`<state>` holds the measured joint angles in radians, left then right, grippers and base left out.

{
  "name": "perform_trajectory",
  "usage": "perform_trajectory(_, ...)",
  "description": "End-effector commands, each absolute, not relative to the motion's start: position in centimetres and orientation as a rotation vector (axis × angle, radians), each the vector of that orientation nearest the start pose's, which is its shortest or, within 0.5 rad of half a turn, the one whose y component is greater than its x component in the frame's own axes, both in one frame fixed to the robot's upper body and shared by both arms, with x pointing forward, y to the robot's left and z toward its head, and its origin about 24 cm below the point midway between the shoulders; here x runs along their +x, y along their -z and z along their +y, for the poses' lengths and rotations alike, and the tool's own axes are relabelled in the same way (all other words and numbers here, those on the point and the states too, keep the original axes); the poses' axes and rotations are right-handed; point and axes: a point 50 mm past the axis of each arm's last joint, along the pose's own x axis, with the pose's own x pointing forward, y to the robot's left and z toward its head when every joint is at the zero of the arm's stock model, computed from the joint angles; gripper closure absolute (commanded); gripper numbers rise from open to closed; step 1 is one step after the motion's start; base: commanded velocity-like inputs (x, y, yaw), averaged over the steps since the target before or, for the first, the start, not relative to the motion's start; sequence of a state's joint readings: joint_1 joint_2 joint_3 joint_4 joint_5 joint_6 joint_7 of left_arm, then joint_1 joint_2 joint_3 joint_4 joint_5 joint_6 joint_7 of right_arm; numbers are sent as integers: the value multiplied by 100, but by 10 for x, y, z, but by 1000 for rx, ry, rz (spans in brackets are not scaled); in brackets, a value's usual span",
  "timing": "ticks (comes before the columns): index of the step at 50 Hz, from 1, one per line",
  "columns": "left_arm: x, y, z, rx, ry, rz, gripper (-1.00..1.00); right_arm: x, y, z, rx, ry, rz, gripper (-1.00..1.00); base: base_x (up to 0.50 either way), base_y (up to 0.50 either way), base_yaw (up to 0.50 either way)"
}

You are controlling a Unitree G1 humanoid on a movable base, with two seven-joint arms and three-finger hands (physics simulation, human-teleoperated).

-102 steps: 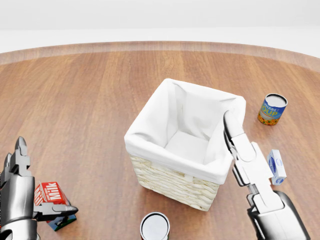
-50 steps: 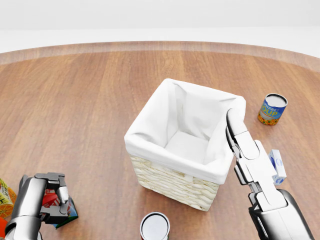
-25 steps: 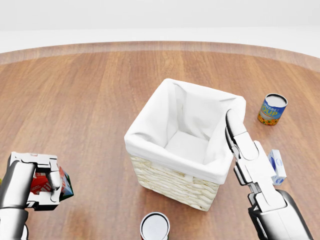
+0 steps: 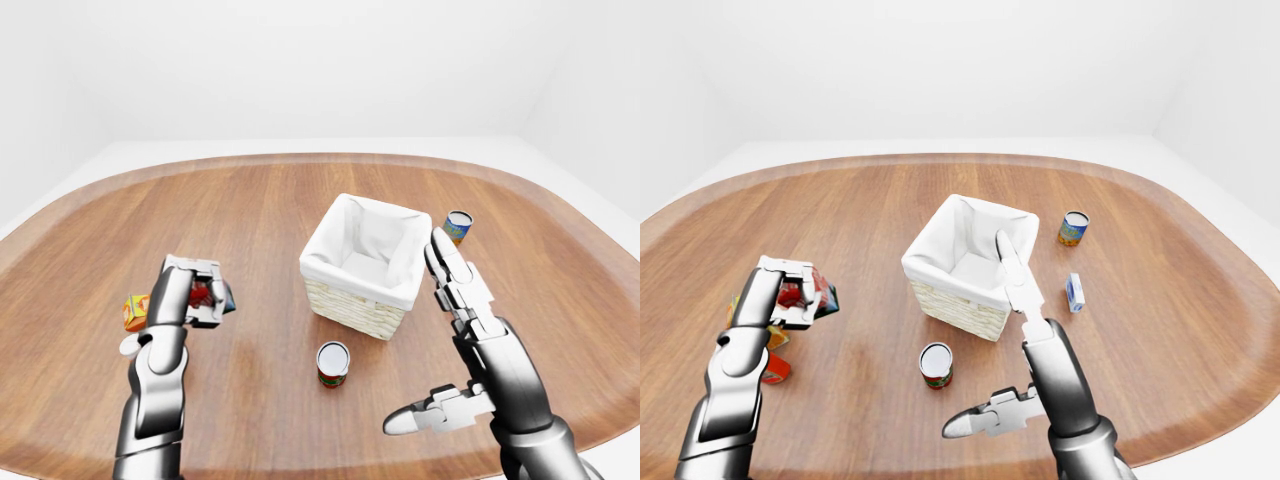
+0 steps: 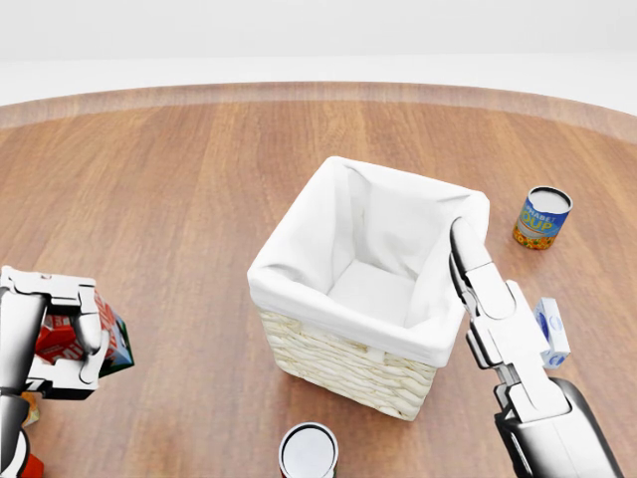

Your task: Pick the milk and place it in the basket.

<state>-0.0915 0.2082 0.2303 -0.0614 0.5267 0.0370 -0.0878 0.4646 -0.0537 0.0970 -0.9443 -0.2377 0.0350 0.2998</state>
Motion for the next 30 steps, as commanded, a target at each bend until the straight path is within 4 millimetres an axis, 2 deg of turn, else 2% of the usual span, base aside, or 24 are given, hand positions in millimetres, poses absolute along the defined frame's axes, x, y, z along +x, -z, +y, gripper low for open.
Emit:
perform_trajectory(1,263,-124,232,738,-209,-153,100,143,-159,-138,-335,-227,-411,-100,0,0,0)
perform_trajectory(30,248,-207,207,909,-134,-459,100,143,-160,-139,-337,-223,-415,-100,0,0,0)
